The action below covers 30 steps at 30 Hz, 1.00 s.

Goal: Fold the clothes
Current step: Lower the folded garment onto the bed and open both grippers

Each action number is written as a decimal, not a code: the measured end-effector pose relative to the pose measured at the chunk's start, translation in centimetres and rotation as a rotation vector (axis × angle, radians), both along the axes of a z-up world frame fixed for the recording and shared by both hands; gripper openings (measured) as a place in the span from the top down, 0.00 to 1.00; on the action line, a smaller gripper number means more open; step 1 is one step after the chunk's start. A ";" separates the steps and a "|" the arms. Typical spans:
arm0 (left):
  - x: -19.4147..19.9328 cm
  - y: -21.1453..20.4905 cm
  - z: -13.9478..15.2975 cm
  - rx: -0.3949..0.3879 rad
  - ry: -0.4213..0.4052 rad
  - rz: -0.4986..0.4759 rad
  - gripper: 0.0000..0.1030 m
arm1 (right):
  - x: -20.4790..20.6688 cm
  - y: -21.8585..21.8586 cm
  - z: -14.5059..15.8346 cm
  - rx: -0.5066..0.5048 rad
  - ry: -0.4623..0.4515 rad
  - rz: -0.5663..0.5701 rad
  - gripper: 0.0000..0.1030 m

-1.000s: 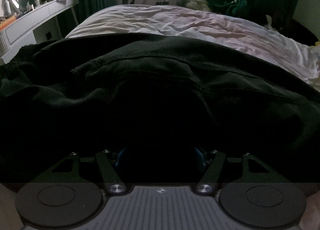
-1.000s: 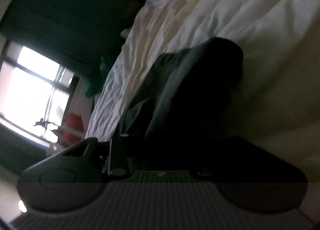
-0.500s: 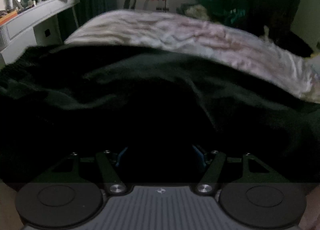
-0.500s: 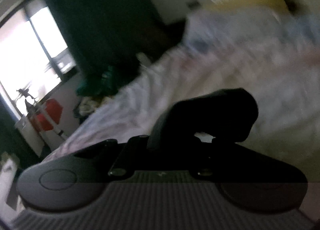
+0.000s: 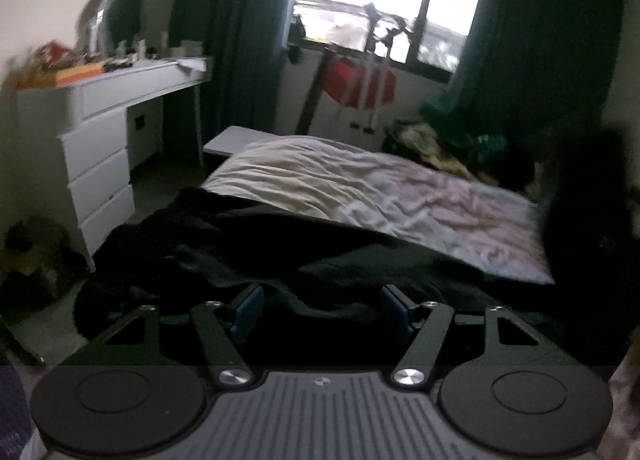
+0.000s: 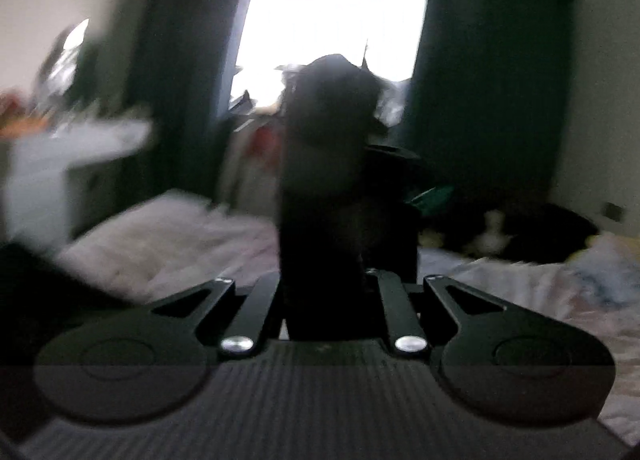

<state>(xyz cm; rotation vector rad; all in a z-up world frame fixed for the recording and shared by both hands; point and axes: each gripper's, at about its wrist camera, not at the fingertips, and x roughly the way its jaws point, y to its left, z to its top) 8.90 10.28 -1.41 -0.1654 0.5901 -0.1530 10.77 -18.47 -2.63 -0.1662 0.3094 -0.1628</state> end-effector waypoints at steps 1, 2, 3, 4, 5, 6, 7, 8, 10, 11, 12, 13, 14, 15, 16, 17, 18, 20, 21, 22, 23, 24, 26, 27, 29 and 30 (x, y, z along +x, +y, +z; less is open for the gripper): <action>0.1 0.6 0.0 -0.016 -0.001 0.006 0.35 | 0.3 2.1 -2.0 -0.011 0.050 0.036 0.88; 0.2 1.0 -0.1 -0.022 0.000 0.013 0.35 | 0.6 4.0 -4.1 -0.024 0.102 0.071 0.88; 0.4 1.2 -0.2 -0.024 0.002 0.019 0.35 | 0.7 5.3 -6.2 -0.041 0.153 0.095 0.87; 0.6 1.3 -0.3 -0.022 0.005 0.023 0.35 | 0.7 6.3 -8.1 -0.061 0.190 0.103 0.87; 0.7 1.4 -0.4 -0.018 0.009 0.025 0.35 | 0.6 7.2 -10.0 -0.080 0.228 0.110 0.87; 0.8 1.3 -0.5 -0.014 0.012 0.022 0.35 | 0.7 7.8 -11.4 -0.095 0.252 0.115 0.87; 0.8 1.0 -0.5 -0.009 0.012 0.016 0.35 | 0.9 7.9 -11.7 -0.095 0.245 0.113 0.87; 0.8 0.7 -0.6 -0.002 0.011 0.009 0.35 | 0.9 7.9 -11.5 -0.087 0.233 0.108 0.87; 0.8 0.1 -0.8 0.012 0.010 -0.004 0.35 | 0.8 7.6 -10.0 -0.065 0.187 0.106 0.87; 0.8 -0.4 -1.0 0.023 0.011 -0.011 0.35 | 0.5 7.6 -9.0 -0.050 0.160 0.109 0.87; 0.9 -0.8 -1.2 0.036 0.013 -0.018 0.35 | 0.1 7.7 -8.4 -0.027 0.141 0.122 0.87; 1.0 -1.2 -1.5 0.048 0.017 -0.025 0.35 | 0.0 7.6 -8.1 0.001 0.137 0.136 0.87; 1.0 -1.6 -1.7 0.060 0.021 -0.033 0.35 | 0.0 7.5 -8.2 0.023 0.142 0.148 0.87; 1.0 -1.9 -2.0 0.068 0.026 -0.039 0.35 | -0.1 7.5 -8.8 0.036 0.164 0.155 0.87; 1.1 -2.2 -2.3 0.076 0.033 -0.044 0.35 | -0.2 7.3 -9.4 0.050 0.182 0.161 0.86; 1.2 -2.4 -2.6 0.085 0.037 -0.047 0.35 | -0.4 7.0 -10.1 0.067 0.194 0.168 0.86; 1.2 -2.7 -2.8 0.094 0.040 -0.049 0.35 | -0.5 6.7 -10.8 0.083 0.206 0.174 0.84; 1.2 -3.1 -3.2 0.104 0.044 -0.055 0.35 | -1.0 6.0 -11.3 0.130 0.228 0.180 0.83; 1.1 -3.2 -3.3 0.106 0.045 -0.061 0.35 | -1.2 5.8 -11.0 0.157 0.239 0.184 0.77; 1.0 -3.4 -3.3 0.111 0.041 -0.065 0.35 | -1.4 5.6 -10.6 0.186 0.252 0.190 0.70; 0.8 -3.6 -3.2 0.118 0.036 -0.069 0.35 | -1.7 5.4 -10.0 0.218 0.272 0.201 0.64; 0.6 -3.9 -3.2 0.129 0.027 -0.072 0.35 | -2.1 5.1 -9.4 0.249 0.291 0.213 0.49; 0.1 -4.4 -3.3 0.150 0.013 -0.078 0.34 | -3.7 4.7 -8.3 0.283 0.307 0.234 0.36; -0.2 -4.7 -3.4 0.154 0.011 -0.080 0.34 | -4.6 4.4 -7.7 0.292 0.306 0.240 0.36; -0.8 -5.1 -3.4 0.161 0.004 -0.086 0.34 | -6.5 3.4 -6.5 0.298 0.285 0.237 0.36; -1.2 -5.3 -3.3 0.165 -0.001 -0.089 0.34 | -7.5 2.7 -5.9 0.298 0.269 0.218 0.36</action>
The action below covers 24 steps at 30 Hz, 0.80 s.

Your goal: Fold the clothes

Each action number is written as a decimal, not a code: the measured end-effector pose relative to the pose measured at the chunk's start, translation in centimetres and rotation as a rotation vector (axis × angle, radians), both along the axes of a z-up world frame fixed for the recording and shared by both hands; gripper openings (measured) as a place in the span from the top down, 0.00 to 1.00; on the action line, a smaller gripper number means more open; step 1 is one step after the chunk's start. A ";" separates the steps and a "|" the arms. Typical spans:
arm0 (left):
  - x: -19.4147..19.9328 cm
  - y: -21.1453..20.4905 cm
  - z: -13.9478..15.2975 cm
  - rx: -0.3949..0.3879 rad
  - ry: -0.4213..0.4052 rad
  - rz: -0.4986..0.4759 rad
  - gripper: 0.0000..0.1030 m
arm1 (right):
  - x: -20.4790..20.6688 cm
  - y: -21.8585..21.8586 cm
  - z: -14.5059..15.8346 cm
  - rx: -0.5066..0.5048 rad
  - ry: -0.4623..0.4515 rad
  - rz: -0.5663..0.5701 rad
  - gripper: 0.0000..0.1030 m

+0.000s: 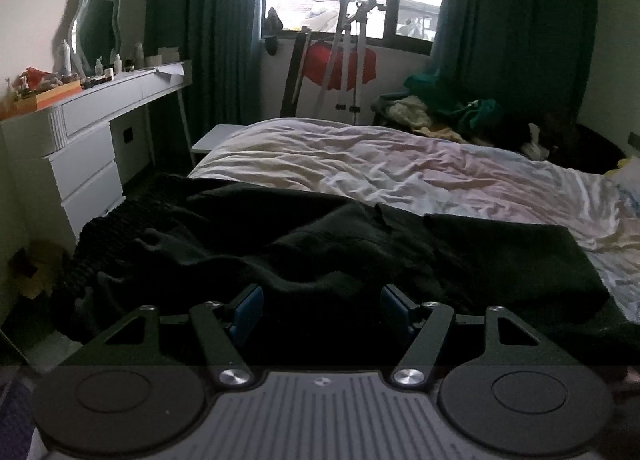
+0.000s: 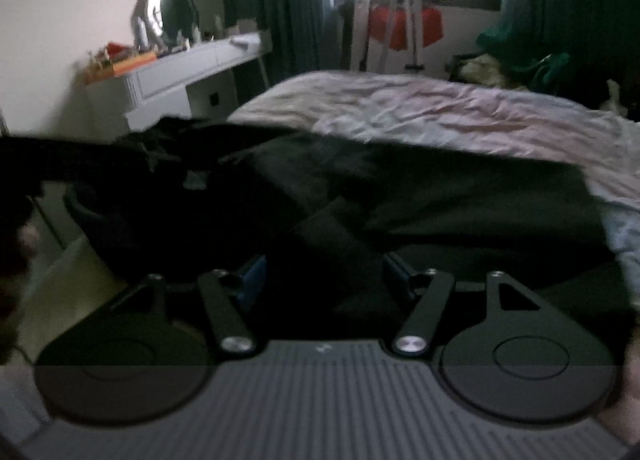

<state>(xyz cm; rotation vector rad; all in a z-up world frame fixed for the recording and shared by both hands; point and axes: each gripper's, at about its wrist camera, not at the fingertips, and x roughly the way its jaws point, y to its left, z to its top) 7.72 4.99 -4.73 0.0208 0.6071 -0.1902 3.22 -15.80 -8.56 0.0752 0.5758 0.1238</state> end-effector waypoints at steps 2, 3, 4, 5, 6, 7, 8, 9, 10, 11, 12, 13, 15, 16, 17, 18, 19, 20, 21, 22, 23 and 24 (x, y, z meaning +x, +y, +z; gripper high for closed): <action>-0.9 -0.3 0.2 0.007 -0.009 -0.008 0.33 | -1.9 -1.6 0.8 0.000 -0.019 -0.051 0.36; -1.6 -0.4 0.3 0.006 -0.011 -0.014 0.33 | -2.7 -2.4 1.1 -0.001 -0.027 -0.080 0.36; -2.1 -0.4 0.5 0.004 -0.013 -0.019 0.32 | -3.4 -3.1 1.3 -0.003 -0.034 -0.111 0.36; -2.7 -0.4 0.6 0.000 -0.014 -0.022 0.32 | -4.1 -3.8 1.4 -0.006 -0.040 -0.140 0.36; -3.2 -0.3 0.7 -0.004 -0.015 -0.024 0.32 | -4.7 -4.3 1.4 -0.007 -0.044 -0.166 0.36; -3.8 -0.3 0.7 -0.007 -0.016 -0.026 0.31 | -5.2 -4.8 1.5 -0.009 -0.048 -0.192 0.36; -4.3 -0.3 0.8 -0.008 -0.017 -0.026 0.30 | -5.8 -5.3 1.5 -0.011 -0.052 -0.218 0.36; -4.7 -0.1 0.8 -0.009 -0.018 -0.024 0.30 | -6.2 -5.7 1.5 -0.010 -0.058 -0.242 0.36; -5.1 0.0 0.8 -0.010 -0.019 -0.021 0.28 | -6.5 -6.1 1.7 -0.005 -0.066 -0.262 0.36; -5.5 0.2 0.8 -0.014 -0.017 -0.019 0.28 | -6.7 -6.5 1.7 0.000 -0.074 -0.279 0.36; -5.7 0.4 0.8 -0.016 -0.015 -0.018 0.28 | -6.8 -6.8 1.8 0.007 -0.078 -0.289 0.36; -5.9 0.5 0.8 -0.018 -0.014 -0.016 0.28 | -6.9 -7.1 1.9 0.013 -0.082 -0.299 0.36; -6.3 0.7 0.8 -0.020 -0.014 -0.010 0.28 | -7.0 -7.4 1.9 0.027 -0.091 -0.304 0.36; -6.5 0.8 0.8 -0.021 -0.015 -0.005 0.28 | -7.1 -7.5 1.8 0.027 -0.094 -0.304 0.35; -6.6 0.9 0.9 -0.025 -0.015 -0.001 0.27 | -7.1 -7.4 1.8 0.027 -0.098 -0.304 0.32; -6.6 0.9 0.8 -0.029 -0.015 0.002 0.27 | -7.2 -7.4 1.8 0.026 -0.103 -0.304 0.22; -6.6 1.0 0.8 -0.033 -0.015 0.005 0.25 | -7.2 -7.4 1.8 0.026 -0.107 -0.304 0.14; -6.6 1.0 0.8 -0.035 -0.014 0.006 0.23 | -7.3 -7.4 1.8 0.026 -0.111 -0.301 0.12; -6.4 1.0 0.7 -0.039 -0.011 0.007 0.22 | -7.3 -7.3 1.8 0.027 -0.118 -0.294 0.09; -6.3 1.1 0.6 -0.043 -0.007 0.007 0.20 | -7.4 -7.3 1.9 0.025 -0.123 -0.289 0.07; -6.1 1.2 0.4 -0.055 0.000 0.007 0.16 | -7.4 -7.2 1.9 0.018 -0.128 -0.292 0.04; -6.0 1.4 0.3 -0.071 0.009 0.006 0.13 | -7.5 -7.1 1.9 0.015 -0.130 -0.294 0.00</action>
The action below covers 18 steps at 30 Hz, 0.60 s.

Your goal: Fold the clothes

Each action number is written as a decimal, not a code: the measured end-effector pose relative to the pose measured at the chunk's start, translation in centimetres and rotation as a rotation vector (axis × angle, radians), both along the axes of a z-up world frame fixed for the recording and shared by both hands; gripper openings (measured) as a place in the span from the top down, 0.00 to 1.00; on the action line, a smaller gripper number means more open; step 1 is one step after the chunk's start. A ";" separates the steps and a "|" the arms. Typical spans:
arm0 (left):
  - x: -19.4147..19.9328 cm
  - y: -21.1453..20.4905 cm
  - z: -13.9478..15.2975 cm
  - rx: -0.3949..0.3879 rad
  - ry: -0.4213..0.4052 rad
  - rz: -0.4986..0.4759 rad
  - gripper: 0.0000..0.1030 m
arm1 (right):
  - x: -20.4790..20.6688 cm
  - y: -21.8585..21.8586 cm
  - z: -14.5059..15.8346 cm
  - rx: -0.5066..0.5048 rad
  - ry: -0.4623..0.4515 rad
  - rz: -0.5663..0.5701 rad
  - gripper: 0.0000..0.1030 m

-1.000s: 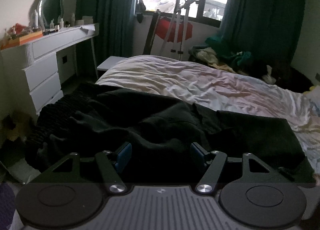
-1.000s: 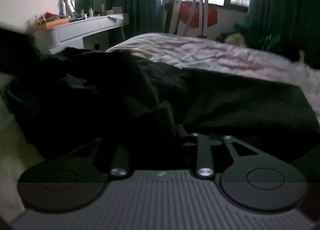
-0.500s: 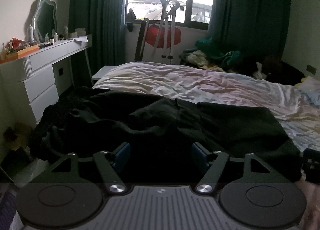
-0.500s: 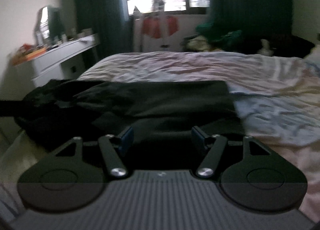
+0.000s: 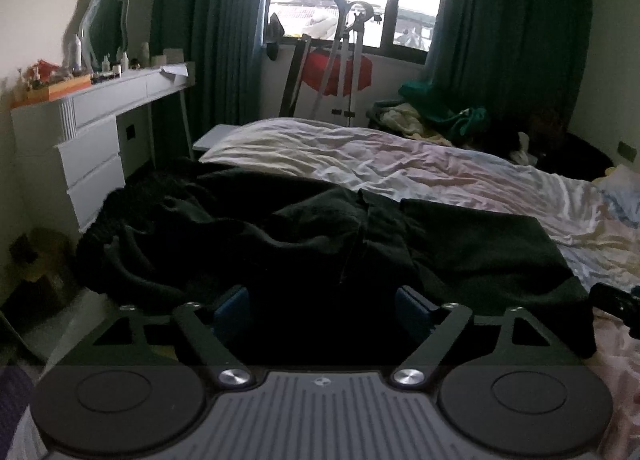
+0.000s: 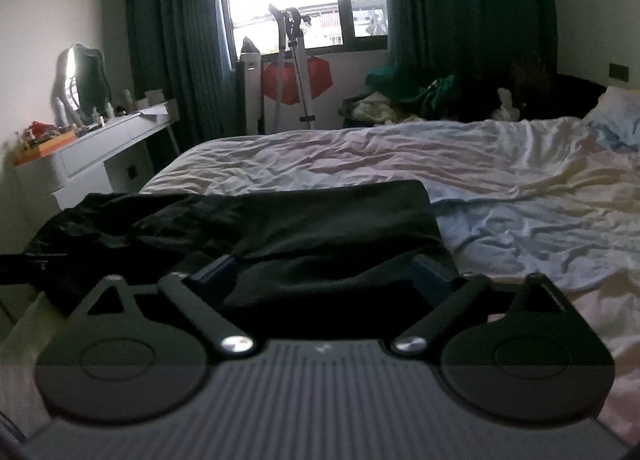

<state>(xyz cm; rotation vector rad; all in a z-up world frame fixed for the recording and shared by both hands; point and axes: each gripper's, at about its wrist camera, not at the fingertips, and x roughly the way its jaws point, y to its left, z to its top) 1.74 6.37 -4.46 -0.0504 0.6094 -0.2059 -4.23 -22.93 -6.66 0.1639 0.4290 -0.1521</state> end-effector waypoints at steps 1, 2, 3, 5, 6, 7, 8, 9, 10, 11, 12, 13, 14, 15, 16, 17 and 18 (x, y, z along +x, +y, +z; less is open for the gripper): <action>0.2 0.3 -0.2 -0.020 0.011 0.000 0.07 | 0.0 0.0 0.0 0.003 0.003 -0.003 0.00; 0.5 0.7 -0.4 -0.045 0.025 0.004 0.03 | 0.1 0.0 -0.1 0.006 0.006 -0.006 0.00; 0.7 1.2 -0.5 -0.070 0.038 0.011 0.02 | 0.2 0.0 -0.2 0.010 0.010 -0.009 0.00; 1.3 2.4 -0.8 -0.135 0.066 0.040 0.00 | 0.3 -0.2 -0.3 0.022 0.026 -0.015 0.00; 1.6 3.3 -1.0 -0.181 0.087 0.066 0.00 | 0.4 -0.3 -0.5 0.028 0.033 -0.018 0.00; 2.1 4.4 -1.3 -0.234 0.113 0.097 0.00 | 0.4 -0.4 -0.6 0.035 0.042 -0.021 0.00; 2.5 5.5 -1.6 -0.288 0.139 0.129 0.00 | 0.5 -0.5 -0.7 0.041 0.051 -0.025 0.00; 2.9 6.9 -2.1 -0.360 0.170 0.172 0.00 | 0.6 -0.6 -0.8 0.047 0.060 -0.030 0.00; 3.4 8.5 -2.7 -0.442 0.205 0.223 0.00 | 0.6 -0.7 -0.9 0.054 0.069 -0.034 0.00; 3.9 10.0 -3.4 -0.525 0.239 0.274 0.00 | 0.7 -0.9 -1.1 0.063 0.077 -0.036 0.00; 4.4 11.3 -4.0 -0.591 0.258 0.321 0.01 | 0.8 -1.1 -1.2 0.072 0.085 -0.038 0.00; 4.9 12.4 -4.7 -0.648 0.268 0.367 0.03 | 0.9 -1.2 -1.4 0.080 0.091 -0.040 0.00; 5.4 13.5 -5.4 -0.705 0.278 0.413 0.05 | 0.9 -1.4 -1.6 0.087 0.097 -0.040 0.00; 5.9 14.6 -6.0 -0.762 0.288 0.459 0.05 | 1.0 -1.5 -1.8 0.097 0.102 -0.041 0.00; 6.6 15.0 -6.4 -0.764 0.285 0.498 0.05 | 1.1 -1.7 -2.0 0.112 0.107 -0.040 0.00; 7.4 15.1 -6.6 -0.736 0.275 0.533 0.05 | 1.2 -1.9 -2.2 0.124 0.112 -0.039 0.00; 8.4 15.1 -6.9 -0.722 0.276 0.547 0.06 | 1.5 -1.9 -2.3 0.133 0.119 -0.038 0.00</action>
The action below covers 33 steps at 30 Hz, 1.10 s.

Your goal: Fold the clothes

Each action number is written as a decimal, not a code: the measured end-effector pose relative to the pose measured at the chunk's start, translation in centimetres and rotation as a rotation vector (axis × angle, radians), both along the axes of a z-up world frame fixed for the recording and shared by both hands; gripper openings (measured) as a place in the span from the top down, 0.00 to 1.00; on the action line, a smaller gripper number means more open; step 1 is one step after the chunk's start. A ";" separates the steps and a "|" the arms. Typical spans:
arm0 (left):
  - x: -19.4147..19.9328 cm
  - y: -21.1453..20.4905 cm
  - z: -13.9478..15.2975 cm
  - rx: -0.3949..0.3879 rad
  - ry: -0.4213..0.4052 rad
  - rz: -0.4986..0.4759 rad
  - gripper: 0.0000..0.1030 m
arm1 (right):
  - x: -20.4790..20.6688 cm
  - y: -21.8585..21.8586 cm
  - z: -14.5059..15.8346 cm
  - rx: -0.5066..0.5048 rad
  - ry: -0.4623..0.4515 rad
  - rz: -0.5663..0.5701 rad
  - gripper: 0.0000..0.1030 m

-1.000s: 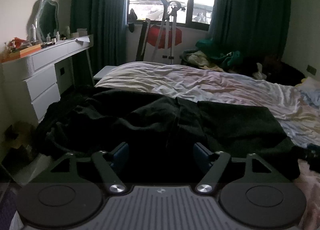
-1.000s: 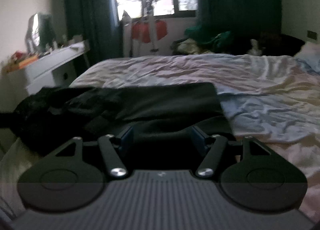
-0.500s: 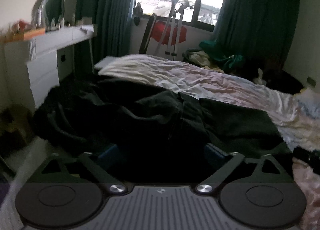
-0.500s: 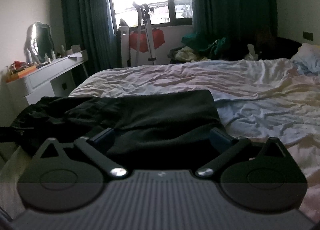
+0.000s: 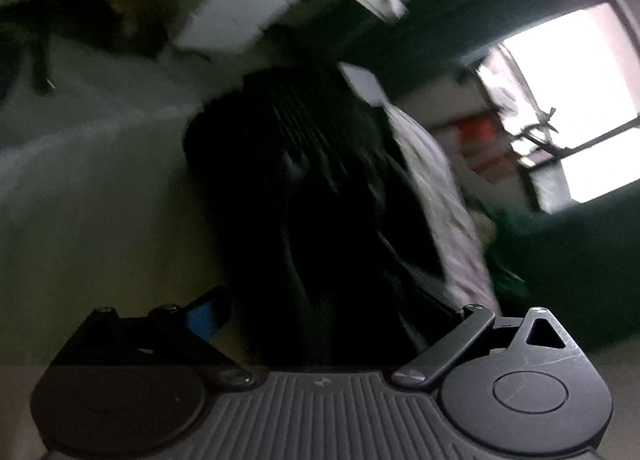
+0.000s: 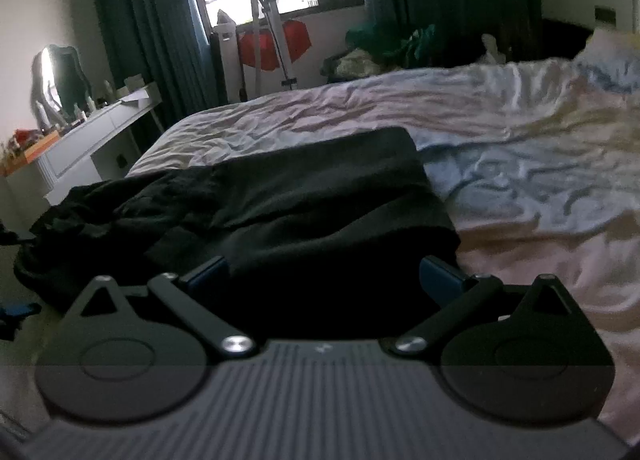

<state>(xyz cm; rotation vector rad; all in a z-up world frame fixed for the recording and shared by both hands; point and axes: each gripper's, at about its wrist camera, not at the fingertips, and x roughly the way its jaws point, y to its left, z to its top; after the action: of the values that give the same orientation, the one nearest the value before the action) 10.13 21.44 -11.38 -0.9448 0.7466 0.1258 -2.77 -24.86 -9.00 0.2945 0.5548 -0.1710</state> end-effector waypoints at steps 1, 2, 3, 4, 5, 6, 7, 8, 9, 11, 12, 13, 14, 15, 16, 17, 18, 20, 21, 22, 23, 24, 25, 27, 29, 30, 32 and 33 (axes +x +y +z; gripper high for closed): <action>1.0 -0.1 -0.4 0.004 0.009 0.001 0.09 | 0.2 0.0 -0.2 0.009 0.006 0.001 0.00; 1.9 0.0 -0.9 0.001 0.015 0.007 0.15 | 0.4 0.0 -0.4 0.011 0.012 0.002 0.00; 2.5 0.2 -1.3 0.003 0.012 0.024 0.17 | 0.7 0.1 -0.6 -0.001 0.015 0.002 0.00; 2.9 0.4 -1.6 0.009 0.005 0.046 0.20 | 1.0 0.3 -0.8 -0.016 0.016 0.002 0.00; 3.3 0.6 -1.8 0.016 -0.002 0.068 0.25 | 1.4 0.6 -0.9 -0.039 0.012 0.006 0.00; 3.7 0.9 -2.0 0.021 -0.008 0.089 0.27 | 2.1 1.0 -0.8 -0.068 0.003 0.013 0.00; 4.0 1.2 -2.0 0.024 -0.014 0.109 0.33 | 2.8 1.3 -0.8 -0.096 -0.006 0.021 0.00; 4.2 1.5 -2.0 0.023 -0.018 0.132 0.40 | 3.7 1.6 -0.8 -0.123 -0.013 0.026 0.00; 4.3 1.7 -1.8 0.028 -0.027 0.146 0.42 | 4.9 1.9 -0.8 -0.144 -0.009 0.028 0.00; 4.6 1.6 -1.1 0.080 -0.061 0.142 0.59 | 7.1 2.5 -1.4 -0.177 0.011 0.030 0.00; 4.8 1.3 -0.6 0.116 -0.073 0.138 0.62 | 8.3 2.7 -1.9 -0.192 0.026 0.035 0.00; 5.0 0.8 -0.1 0.155 -0.083 0.132 0.70 | 9.4 2.9 -2.9 -0.198 0.059 0.049 0.00; 5.0 0.2 0.5 0.202 -0.100 0.122 0.77 | 10.4 2.9 -4.1 -0.197 0.101 0.065 0.00; 5.0 -0.5 1.2 0.253 -0.123 0.110 0.81 | 11.1 2.9 -5.2 -0.200 0.134 0.078 0.00; 5.0 -1.4 1.9 0.311 -0.146 0.093 0.86 | 11.5 3.1 -6.0 -0.214 0.148 0.084 0.00; 5.1 -2.6 2.6 0.371 -0.170 0.073 0.88 | 11.8 3.2 -6.7 -0.229 0.162 0.090 0.00; 5.1 -3.7 3.4 0.432 -0.193 0.054 0.89 | 12.0 3.2 -7.2 -0.234 0.170 0.092 0.00; 4.7 -6.1 5.2 0.540 -0.247 0.017 0.91 | 12.0 3.0 -6.9 -0.210 0.167 0.082 0.00; 4.4 -7.3 6.2 0.592 -0.274 -0.002 0.91 | 11.9 2.9 -6.7 -0.199 0.166 0.078 0.00; 4.1 -8.7 7.4 0.638 -0.305 -0.020 0.91 | 11.8 2.8 -6.4 -0.190 0.164 0.077 0.00; 3.6 -10.3 8.6 0.673 -0.342 -0.037 0.92 | 11.6 2.6 -6.1 -0.178 0.162 0.075 0.00; 3.1 -12.1 10.0 0.705 -0.383 -0.057 0.92 | 11.3 2.2 -5.7 -0.160 0.161 0.069 0.00; 2.6 -14.1 11.4 0.742 -0.420 -0.076 0.92 | 11.1 1.9 -5.3 -0.142 0.161 0.064 0.00; 1.6 -19.2 14.1 0.828 -0.504 -0.111 0.92 | 10.2 0.9 -4.4 -0.109 0.143 0.031 0.00; 0.4 -24.4 16.1 0.892 -0.590 -0.141 0.92 | 9.3 -0.4 -3.4 -0.077 0.118 -0.013 0.00; -0.2 -27.1 16.8 0.921 -0.631 -0.158 0.92 | 8.7 -1.1 -2.9 -0.058 0.101 -0.039 0.00; -1.2 -32.6 17.6 0.980 -0.705 -0.200 0.92 | 6.9 -3.1 -1.9 0.001 0.051 -0.117 0.00; -1.9 -35.4 17.5 1.008 -0.738 -0.227 0.92 | 5.9 -4.3 -1.6 0.030 0.029 -0.168 0.00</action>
<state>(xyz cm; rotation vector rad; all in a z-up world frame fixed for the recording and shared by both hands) 8.19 -13.93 6.15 0.0927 0.0370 -0.0552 3.11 -29.21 -10.63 0.3688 0.5621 -0.3305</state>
